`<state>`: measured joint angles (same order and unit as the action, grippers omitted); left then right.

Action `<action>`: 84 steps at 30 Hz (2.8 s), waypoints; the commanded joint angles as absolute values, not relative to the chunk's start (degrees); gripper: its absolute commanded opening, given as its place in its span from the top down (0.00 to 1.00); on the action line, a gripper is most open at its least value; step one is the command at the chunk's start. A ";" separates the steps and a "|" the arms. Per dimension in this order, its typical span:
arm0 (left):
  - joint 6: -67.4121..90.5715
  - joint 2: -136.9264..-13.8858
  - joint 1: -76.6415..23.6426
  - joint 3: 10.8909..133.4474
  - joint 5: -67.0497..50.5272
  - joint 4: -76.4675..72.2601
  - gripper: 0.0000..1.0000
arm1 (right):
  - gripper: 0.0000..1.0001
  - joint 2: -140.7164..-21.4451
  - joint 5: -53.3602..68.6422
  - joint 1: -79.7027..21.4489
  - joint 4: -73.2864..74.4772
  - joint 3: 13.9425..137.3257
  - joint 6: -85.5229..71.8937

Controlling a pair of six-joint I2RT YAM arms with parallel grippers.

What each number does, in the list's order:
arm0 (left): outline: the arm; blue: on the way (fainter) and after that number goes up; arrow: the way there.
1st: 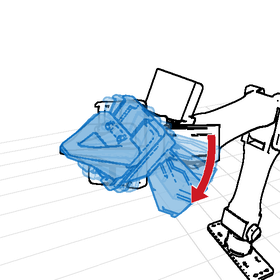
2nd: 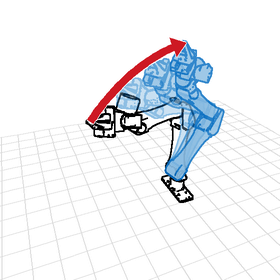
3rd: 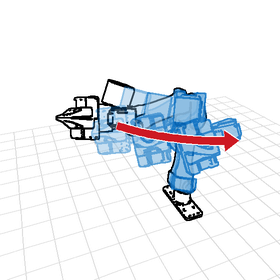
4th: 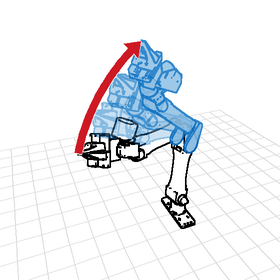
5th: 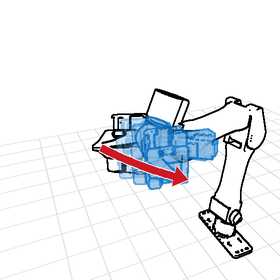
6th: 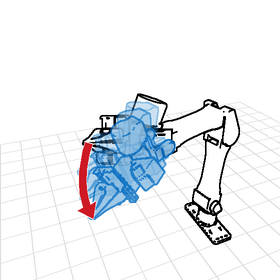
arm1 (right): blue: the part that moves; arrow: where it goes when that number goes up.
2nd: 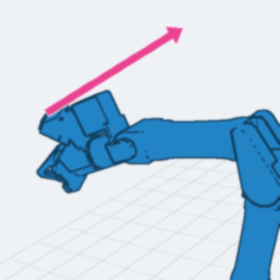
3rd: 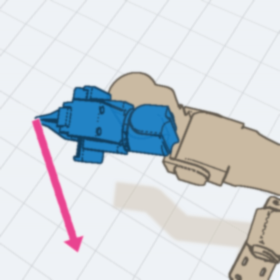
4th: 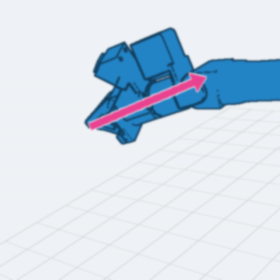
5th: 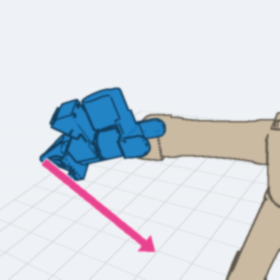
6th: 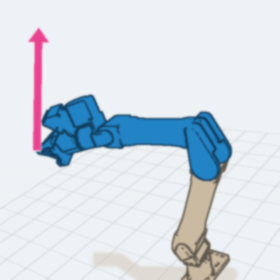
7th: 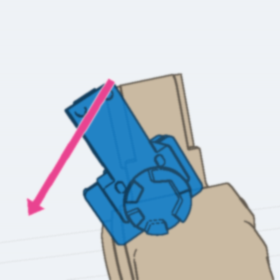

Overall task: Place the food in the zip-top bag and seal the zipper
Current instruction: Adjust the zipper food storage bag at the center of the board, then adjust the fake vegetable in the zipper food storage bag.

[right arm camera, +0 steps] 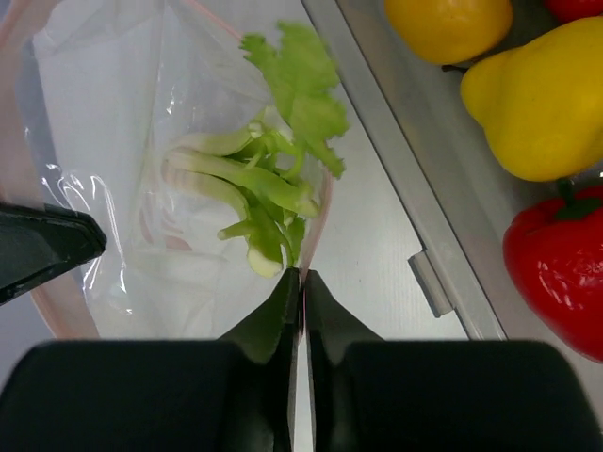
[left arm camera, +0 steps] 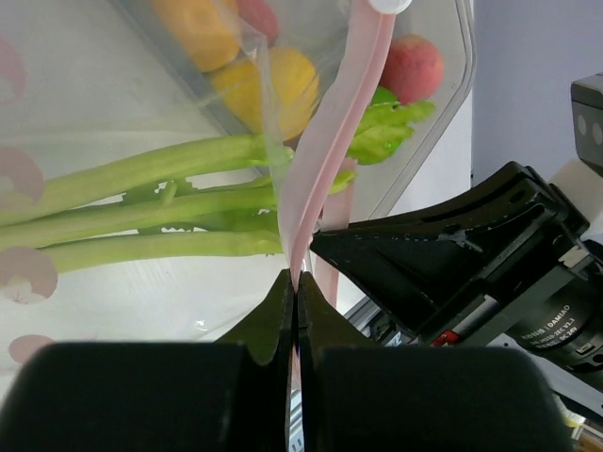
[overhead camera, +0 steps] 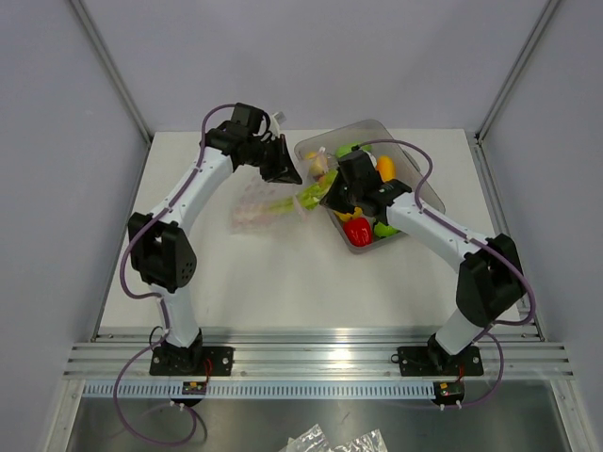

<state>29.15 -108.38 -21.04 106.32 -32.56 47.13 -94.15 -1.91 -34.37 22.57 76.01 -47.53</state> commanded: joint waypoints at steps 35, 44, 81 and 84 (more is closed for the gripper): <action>29.71 -102.13 -22.06 108.37 -37.18 42.36 1.00 | 0.45 -99.76 -3.25 -37.62 32.26 88.42 -38.41; 29.97 -101.69 -22.50 108.11 -37.97 41.84 1.00 | 0.87 -102.39 -0.26 -37.71 29.88 88.68 -38.58; 29.53 -97.20 -23.38 103.45 -42.72 41.39 1.00 | 0.55 -112.24 -7.39 -36.39 26.36 102.65 -40.96; 30.41 -98.61 -22.85 103.89 -42.19 40.70 1.00 | 0.48 -109.87 -6.16 -36.39 27.59 101.26 -39.64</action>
<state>28.91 -100.62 -22.90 101.49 -38.59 43.77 -112.29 -6.42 -36.47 26.37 99.66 -41.41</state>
